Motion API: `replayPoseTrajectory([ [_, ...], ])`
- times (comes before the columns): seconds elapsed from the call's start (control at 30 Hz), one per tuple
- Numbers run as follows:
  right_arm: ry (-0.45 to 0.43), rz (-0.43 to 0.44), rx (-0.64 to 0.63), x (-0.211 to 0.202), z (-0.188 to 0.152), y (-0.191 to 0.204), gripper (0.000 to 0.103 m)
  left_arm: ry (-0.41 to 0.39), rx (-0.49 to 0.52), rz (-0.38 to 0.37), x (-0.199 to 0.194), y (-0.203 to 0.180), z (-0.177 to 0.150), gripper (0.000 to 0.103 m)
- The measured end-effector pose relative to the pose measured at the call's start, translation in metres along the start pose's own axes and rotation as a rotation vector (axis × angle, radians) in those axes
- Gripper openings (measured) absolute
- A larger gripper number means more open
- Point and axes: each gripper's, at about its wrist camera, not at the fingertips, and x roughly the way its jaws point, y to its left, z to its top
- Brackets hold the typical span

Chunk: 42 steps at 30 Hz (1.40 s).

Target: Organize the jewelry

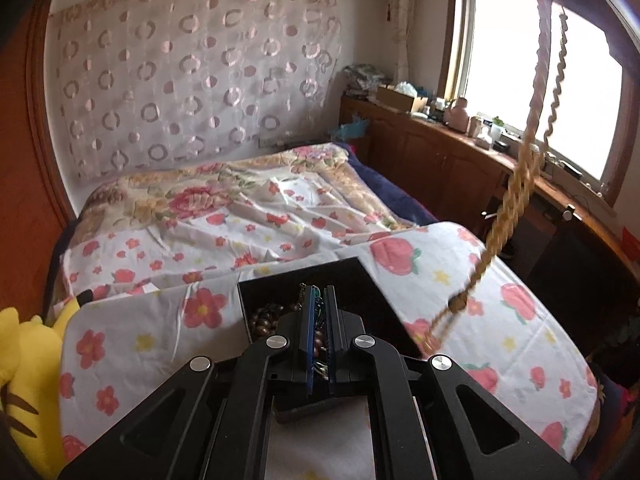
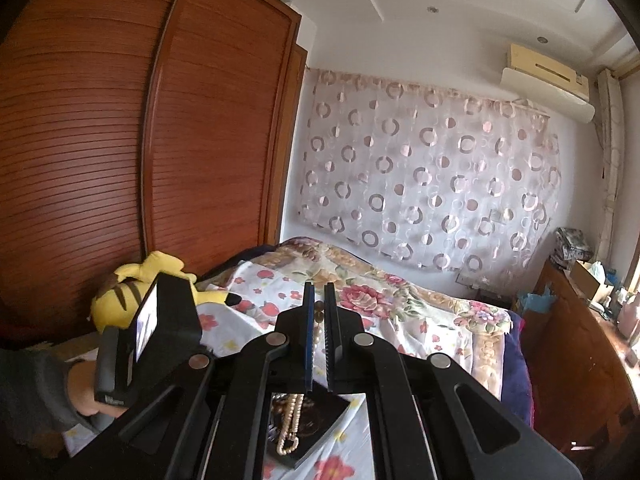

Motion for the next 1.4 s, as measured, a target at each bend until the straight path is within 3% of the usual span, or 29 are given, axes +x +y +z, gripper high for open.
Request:
replayPoseTrajectory([
  [0.33, 0.099, 0.026, 0.005, 0.072, -0.022, -0.011, 0.006, 0.045, -0.027, -0.019, 0.03, 0.02, -0.012, 0.004],
  [0.53, 0.224, 0.059, 0.043, 0.108, -0.063, -0.009, 0.006, 0.069, -0.019, -0.036, 0.034, 0.019, -0.016, 0.005],
  [0.67, 0.289, 0.041, 0.086, 0.116, -0.095, -0.004, 0.006, 0.05, -0.03, -0.001, 0.026, 0.017, -0.025, 0.049],
  [0.7, 0.297, 0.042, 0.097, 0.115, -0.099, -0.003, 0.015, 0.044, -0.032, 0.014, 0.023, 0.017, -0.026, 0.054],
  [0.73, 0.3, 0.038, 0.102, 0.113, -0.103, 0.0, 0.037, 0.04, -0.034, 0.025, 0.02, 0.016, -0.028, 0.057],
  [0.8, 0.275, 0.015, 0.118, 0.1, -0.109, 0.004, 0.058, 0.03, -0.045, 0.057, 0.009, 0.015, -0.033, 0.073],
  [0.9, 0.261, 0.003, 0.145, 0.081, -0.114, 0.009, 0.059, -0.006, -0.058, 0.091, -0.015, 0.011, -0.041, 0.086],
  [1.03, 0.23, -0.04, 0.224, 0.036, -0.128, 0.017, 0.064, -0.071, -0.086, 0.146, -0.057, 0.001, -0.054, 0.096],
  [1.3, 0.149, -0.163, 0.298, -0.056, -0.15, 0.045, 0.097, -0.125, -0.11, 0.279, -0.125, -0.02, -0.089, 0.096],
  [1.4, 0.123, -0.206, 0.331, -0.08, -0.157, 0.051, 0.101, -0.137, -0.122, 0.304, -0.145, -0.027, -0.1, 0.096],
])
